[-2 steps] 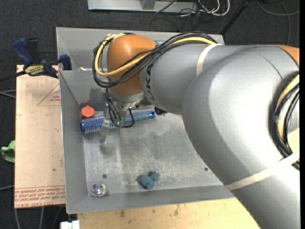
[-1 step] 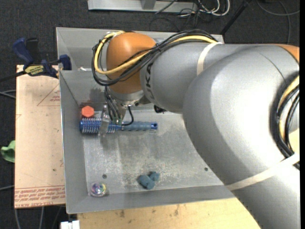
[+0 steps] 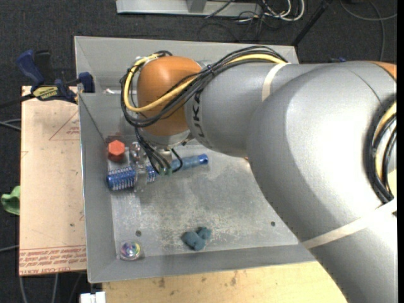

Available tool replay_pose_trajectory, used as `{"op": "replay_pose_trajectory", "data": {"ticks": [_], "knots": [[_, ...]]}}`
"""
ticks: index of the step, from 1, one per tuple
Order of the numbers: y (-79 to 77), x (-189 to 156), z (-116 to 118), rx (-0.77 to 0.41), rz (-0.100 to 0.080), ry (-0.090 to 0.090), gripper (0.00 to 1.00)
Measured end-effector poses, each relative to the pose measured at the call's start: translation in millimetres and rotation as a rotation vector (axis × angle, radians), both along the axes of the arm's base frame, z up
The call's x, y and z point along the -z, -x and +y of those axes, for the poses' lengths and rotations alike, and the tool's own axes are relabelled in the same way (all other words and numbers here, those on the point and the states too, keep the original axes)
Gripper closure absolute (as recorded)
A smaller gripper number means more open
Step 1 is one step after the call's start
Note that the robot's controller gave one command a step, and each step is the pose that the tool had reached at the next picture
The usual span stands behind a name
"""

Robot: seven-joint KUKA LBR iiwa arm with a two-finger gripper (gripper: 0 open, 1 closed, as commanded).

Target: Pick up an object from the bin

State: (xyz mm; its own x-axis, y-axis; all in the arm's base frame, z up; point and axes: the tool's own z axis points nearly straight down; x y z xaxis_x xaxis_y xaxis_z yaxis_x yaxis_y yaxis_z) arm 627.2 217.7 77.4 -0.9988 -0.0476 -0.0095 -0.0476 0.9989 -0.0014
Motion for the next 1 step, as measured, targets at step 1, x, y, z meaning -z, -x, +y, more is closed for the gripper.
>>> {"op": "replay_pose_trajectory", "data": {"ticks": [1], "knots": [[-12.0, -115.0, 5.2, -0.056, -0.001, -0.005, 1.00]]}}
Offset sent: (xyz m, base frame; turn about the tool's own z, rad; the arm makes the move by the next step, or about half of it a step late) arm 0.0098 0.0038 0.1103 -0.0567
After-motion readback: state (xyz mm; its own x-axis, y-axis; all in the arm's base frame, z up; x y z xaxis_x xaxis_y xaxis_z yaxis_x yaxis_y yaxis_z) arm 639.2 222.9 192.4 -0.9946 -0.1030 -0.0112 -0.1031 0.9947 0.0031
